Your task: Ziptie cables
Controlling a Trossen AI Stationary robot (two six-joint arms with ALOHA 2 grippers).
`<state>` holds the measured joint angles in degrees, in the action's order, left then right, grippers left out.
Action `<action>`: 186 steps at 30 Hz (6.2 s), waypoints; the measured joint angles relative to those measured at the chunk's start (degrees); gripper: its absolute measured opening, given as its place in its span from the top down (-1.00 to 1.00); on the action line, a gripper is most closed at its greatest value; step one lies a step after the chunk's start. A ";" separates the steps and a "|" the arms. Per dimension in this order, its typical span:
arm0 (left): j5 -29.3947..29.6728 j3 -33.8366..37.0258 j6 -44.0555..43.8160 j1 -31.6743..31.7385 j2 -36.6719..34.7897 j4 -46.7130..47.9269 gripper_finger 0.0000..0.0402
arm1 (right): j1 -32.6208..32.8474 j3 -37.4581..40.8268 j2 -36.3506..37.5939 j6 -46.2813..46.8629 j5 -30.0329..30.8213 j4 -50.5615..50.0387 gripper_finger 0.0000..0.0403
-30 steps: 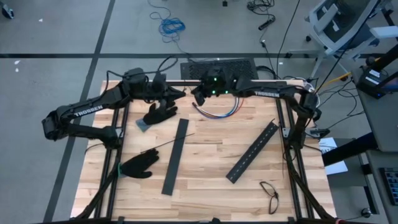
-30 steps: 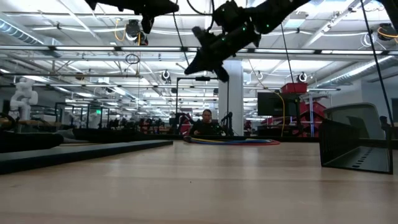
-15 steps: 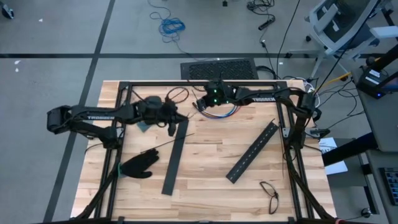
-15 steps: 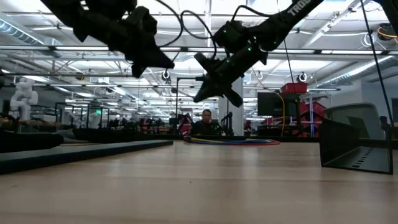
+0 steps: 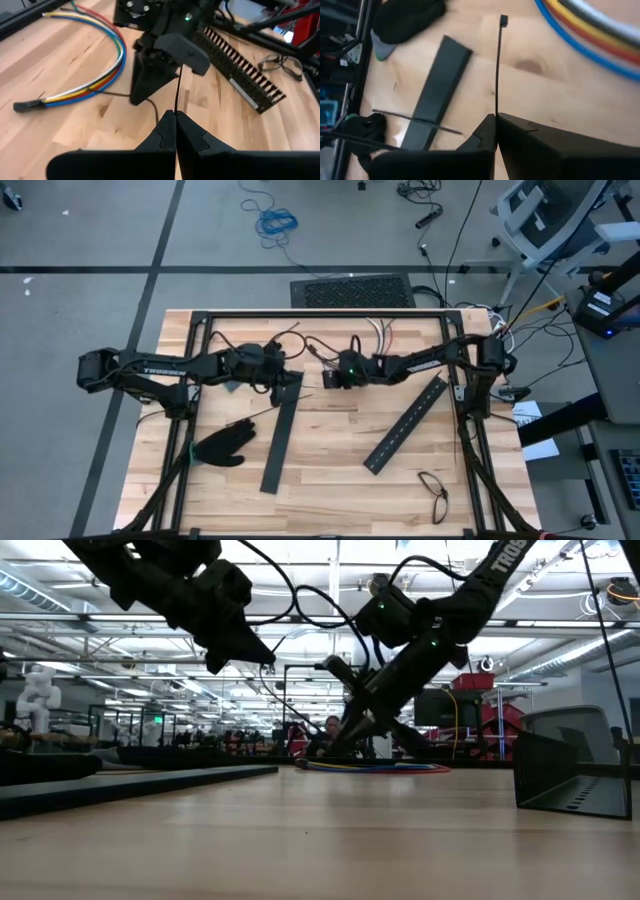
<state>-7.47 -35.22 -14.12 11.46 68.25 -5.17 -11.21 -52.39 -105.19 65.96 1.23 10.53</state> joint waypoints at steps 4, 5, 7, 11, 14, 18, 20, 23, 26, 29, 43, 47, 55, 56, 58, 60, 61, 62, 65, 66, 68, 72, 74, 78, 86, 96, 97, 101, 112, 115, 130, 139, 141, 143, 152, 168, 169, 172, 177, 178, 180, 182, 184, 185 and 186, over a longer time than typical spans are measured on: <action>0.27 0.00 0.03 0.02 0.00 0.37 1.00 | 1.25 1.84 0.00 4.18 2.39 2.36 0.86; 0.29 0.00 0.01 0.02 0.00 0.35 1.00 | 1.46 2.00 -0.16 4.72 3.01 2.38 0.83; 0.29 0.00 0.01 0.00 0.00 0.37 1.00 | 1.85 2.05 -0.83 5.81 3.31 2.37 0.74; 0.29 0.00 0.03 0.02 0.00 1.96 1.00 | 2.39 2.06 -3.29 10.98 2.79 6.58 0.52; 0.29 0.00 0.18 0.02 0.00 5.19 1.00 | 2.43 2.04 -4.21 13.85 1.88 9.54 0.34; 1.40 -0.02 3.36 0.00 0.00 11.46 1.00 | 2.26 2.04 -4.20 14.08 1.70 9.41 0.14; 2.69 -0.02 4.02 0.00 0.00 13.50 1.00 | 2.15 2.04 -4.16 14.79 1.09 9.39 0.09; 3.95 -0.02 4.03 0.02 0.00 14.29 1.00 | 2.11 2.04 -4.11 16.34 0.38 9.40 0.07; 3.92 -0.02 4.01 0.00 0.00 13.62 1.00 | 2.20 2.04 -4.09 18.88 -1.43 10.99 0.10; 3.92 -0.02 4.03 0.02 0.00 13.66 1.00 | 2.49 1.58 -4.00 16.29 -5.22 11.82 0.16; -17.30 -0.07 2.58 -0.24 -0.68 11.25 1.00 | -6.78 -1.11 -3.96 -2.59 -12.42 11.94 0.26; -21.63 -0.07 2.20 -0.24 -0.68 4.44 1.00 | -11.08 -1.11 -3.68 -9.08 -20.71 11.93 0.26; -17.52 -6.39 -5.91 4.57 -0.72 -15.81 1.00 | -18.39 -1.09 1.00 -20.60 -32.84 8.99 0.26; -17.48 -7.58 -7.47 5.55 -0.71 -16.39 1.00 | -19.23 -1.09 2.18 -22.25 -33.81 8.29 0.26; -17.66 -9.69 -10.23 7.35 -0.71 -16.92 1.00 | -20.51 -1.09 4.57 -26.21 -35.11 5.58 0.26; -18.00 -11.01 -13.56 8.89 -1.12 -16.85 1.00 | -21.47 -1.09 7.20 -31.34 -36.77 1.88 0.26; -18.00 -11.30 -15.55 9.54 -1.30 -16.72 1.00 | -21.71 -1.09 8.60 -34.23 -37.70 -0.24 0.26; -17.70 -11.67 -17.91 10.05 -1.33 -16.79 1.00 | -21.73 -1.09 9.99 -37.44 -38.66 -2.62 0.26; -13.53 -11.82 -27.63 11.90 -1.31 -16.94 1.00 | -20.40 -1.09 14.38 -48.38 -38.37 -9.45 0.26; -12.43 -11.82 -30.85 12.31 -1.31 -16.94 1.00 | -19.51 -1.09 15.96 -51.87 -36.68 -10.68 0.26; -10.74 -11.82 -37.80 12.93 -1.29 -17.56 1.00 | -17.06 -1.09 18.64 -57.58 -30.31 -10.76 0.26; -6.77 -11.82 -51.25 14.04 -1.29 -20.73 1.00 | -10.63 -1.11 21.07 -64.78 -17.31 -6.79 0.26; -4.66 -11.82 -54.51 14.68 -1.29 -23.59 1.00 | -7.31 -1.11 21.03 -65.19 -12.54 -4.49 0.26; -3.50 -11.82 -56.51 16.18 -1.31 -29.27 1.00 | -2.53 -1.13 19.92 -63.67 -4.83 -1.91 0.26; -6.02 -11.80 -55.93 18.44 -2.16 -30.18 1.00 | -2.53 -1.11 19.30 -58.86 -4.41 3.51 0.26; -6.35 -11.76 -56.08 20.27 -3.87 -30.10 1.00 | -2.15 -1.11 19.30 -55.56 -9.15 6.58 0.26; -6.35 -11.76 -56.12 20.40 -3.86 -30.19 1.00 | -2.13 -1.11 19.30 -54.81 -9.94 7.20 0.26; -6.40 -11.76 -56.12 20.46 -3.82 -30.47 1.00 | -2.13 -1.11 19.30 -53.12 -10.46 8.35 0.26; -5.90 -11.76 -56.20 20.48 -3.82 -30.38 1.00 | -1.39 -1.11 19.04 -52.67 -11.94 8.55 0.26; -5.32 -11.76 -56.30 20.47 -3.82 -30.38 1.00 | -1.41 -1.11 19.04 -52.03 -12.08 8.59 0.27; -3.80 -11.76 -57.62 20.46 -3.82 -30.78 1.00 | -1.41 -1.11 19.02 -52.47 -13.37 9.36 0.70; -3.77 -11.76 -57.65 20.46 -3.80 -31.13 1.00 | -1.41 -1.11 18.99 -53.14 -13.41 9.45 0.81; -3.72 -11.76 -57.70 20.46 -3.78 -32.31 1.00 | -1.41 -1.11 18.99 -53.14 -13.41 9.42 0.80; -3.42 -11.76 -58.14 20.46 -3.78 -32.83 1.00 | -1.41 -1.11 18.99 -53.13 -13.46 9.24 0.80; -3.22 -11.76 -59.07 20.46 -3.76 -33.33 1.00 | -1.41 -1.11 18.97 -53.14 -13.44 8.88 0.81; -4.82 -11.76 -57.24 20.46 -3.78 -31.01 1.00 | -1.41 -1.11 18.97 -53.10 -13.59 8.89 0.81; -4.89 -11.76 -57.54 20.46 -3.78 -31.04 1.00 | -1.41 -1.11 18.97 -53.10 -13.59 8.89 0.81; -5.46 -11.77 -57.59 20.48 -4.26 -31.17 1.00 | -1.42 -1.11 18.97 -53.12 -13.73 8.87 0.81; -4.60 -11.78 -57.57 20.46 -4.38 -30.95 1.00 | -1.41 -1.11 18.97 -53.12 -14.84 8.86 0.81; -4.43 -11.78 -57.58 20.48 -4.48 -31.13 1.00 | -1.41 -1.11 18.97 -53.12 -14.90 8.85 0.81; -4.43 -11.78 -57.58 20.50 -4.57 -31.41 1.00 | -1.42 -1.11 18.97 -53.13 -14.94 8.86 0.81; -4.41 -11.78 -57.60 20.48 -4.57 -31.35 1.00 | -1.41 -1.11 18.97 -53.14 -14.94 8.83 0.81; -4.39 -11.78 -57.60 20.46 -4.57 -31.37 1.00 | -1.43 -1.11 18.97 -53.14 -14.94 8.84 0.81; -4.39 -11.78 -57.60 20.46 -4.57 -31.41 1.00 | -1.42 -1.11 18.97 -53.14 -14.94 8.85 0.81; -4.39 -11.78 -57.60 20.46 -4.57 -31.41 1.00 | -1.41 -1.11 18.97 -53.14 -14.94 8.85 0.81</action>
<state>-11.86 -47.00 -71.72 31.92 63.68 -36.58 -12.62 -53.49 -86.21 12.82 -13.72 19.38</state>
